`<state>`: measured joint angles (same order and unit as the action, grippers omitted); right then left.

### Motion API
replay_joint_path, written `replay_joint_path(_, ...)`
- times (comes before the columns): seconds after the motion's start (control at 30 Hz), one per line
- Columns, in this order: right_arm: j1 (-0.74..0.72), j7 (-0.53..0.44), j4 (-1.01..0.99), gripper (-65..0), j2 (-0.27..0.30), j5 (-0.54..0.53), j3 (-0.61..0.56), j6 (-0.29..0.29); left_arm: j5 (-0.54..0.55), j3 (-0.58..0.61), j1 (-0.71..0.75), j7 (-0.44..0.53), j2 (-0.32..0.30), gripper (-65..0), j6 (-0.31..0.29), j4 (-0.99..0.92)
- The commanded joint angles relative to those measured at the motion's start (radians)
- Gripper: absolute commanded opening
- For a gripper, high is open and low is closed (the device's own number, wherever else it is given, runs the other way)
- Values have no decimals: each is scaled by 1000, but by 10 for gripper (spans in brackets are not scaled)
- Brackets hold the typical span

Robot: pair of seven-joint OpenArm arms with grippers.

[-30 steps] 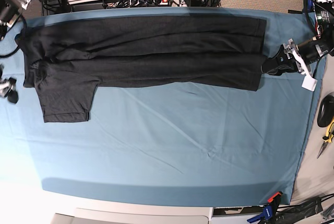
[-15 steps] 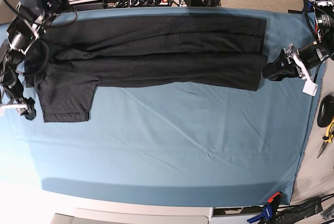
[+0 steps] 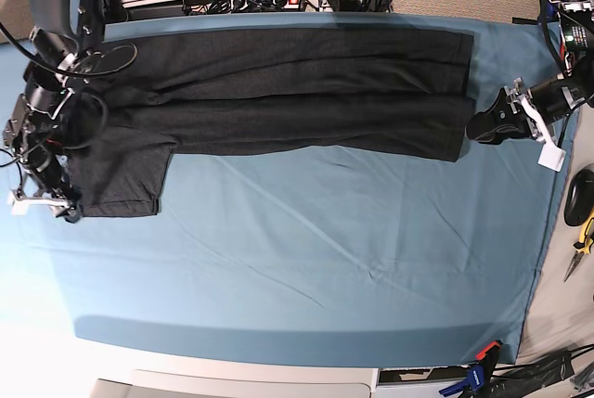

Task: Fold the T-shirt properly
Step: 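Move the right gripper to the sleeve end of the folded strip, then grasp the sleeve end with the right gripper and fold it inward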

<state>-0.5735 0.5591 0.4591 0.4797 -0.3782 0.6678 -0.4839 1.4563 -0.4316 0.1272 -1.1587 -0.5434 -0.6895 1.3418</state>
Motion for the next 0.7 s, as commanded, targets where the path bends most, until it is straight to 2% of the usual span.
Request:
replay_joint_path(0.0, -10, 40, 4, -287, -3, 13, 1, 2, 27, -7, -11, 14, -22, -364, -9, 14)
replay_joint_path(0.1, -4, 59, 4, -287, -23, 12, -35, -15, 27, -7, -11, 14, -22, -364, -9, 14)
replay_joint_path(0.3, -3, 62, 24, -297, -11, 13, -248, -14, 27, -7, -11, 14, -22, -364, -9, 14)
replay_joint_path(0.4, -3, 62, 56, -388, -6, 13, -320, -14, 27, -7, -11, 14, -22, -365, -9, 14)
replay_joint_path(0.53, -3, 67, 107, -620, -3, 13, -348, -15, 27, -7, -11, 14, -22, -365, -9, 14)
replay_joint_path(0.57, -3, 71, 120, -650, -3, 13, -348, -14, 27, -7, -11, 14, -22, -365, -9, 14)
replay_joint_path(0.67, -3, 98, 159, -650, -3, 13, -347, -14, 27, -7, -11, 14, -22, -373, -9, 14)
